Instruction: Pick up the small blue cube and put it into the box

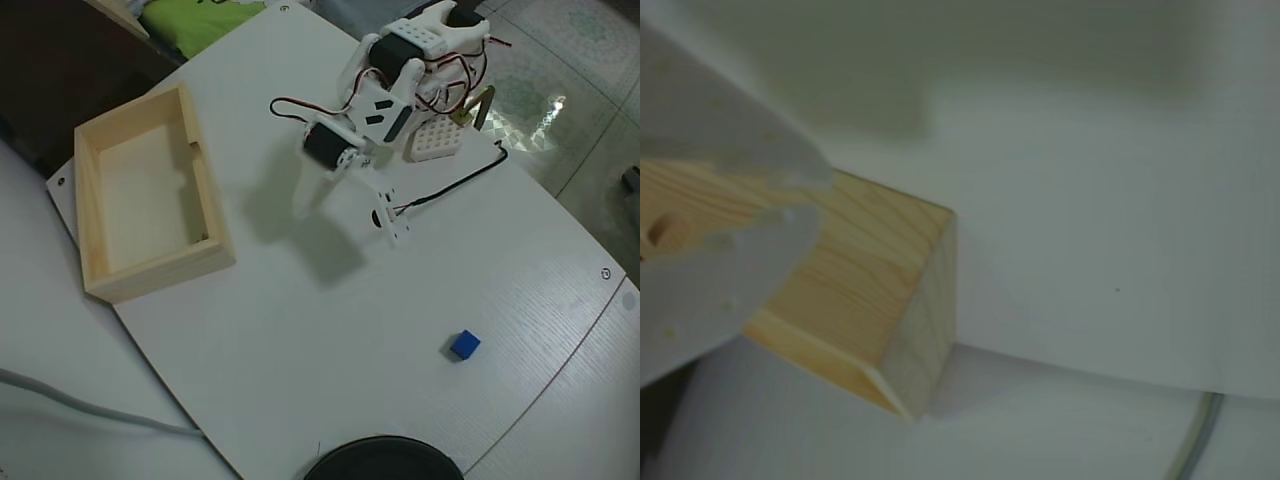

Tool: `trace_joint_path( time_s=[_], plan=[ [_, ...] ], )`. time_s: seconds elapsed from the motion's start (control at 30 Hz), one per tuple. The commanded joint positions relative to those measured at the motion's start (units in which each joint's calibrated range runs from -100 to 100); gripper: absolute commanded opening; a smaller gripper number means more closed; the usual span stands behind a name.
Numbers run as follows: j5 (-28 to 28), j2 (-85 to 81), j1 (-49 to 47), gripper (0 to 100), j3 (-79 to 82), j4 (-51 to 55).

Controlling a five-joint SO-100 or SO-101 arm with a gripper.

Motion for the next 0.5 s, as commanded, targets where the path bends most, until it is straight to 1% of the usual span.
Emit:
trace_joint_path(
  time_s=[0.0, 0.3, 0.47],
  plan=[
    [0.1, -0.6, -0.2, 1, 0.9, 0.2],
    [0.2, -0.7, 0.0, 1, 0.5, 0.2],
    [0.2, -0.6, 0.0, 1, -4.2, 0.3]
  ],
)
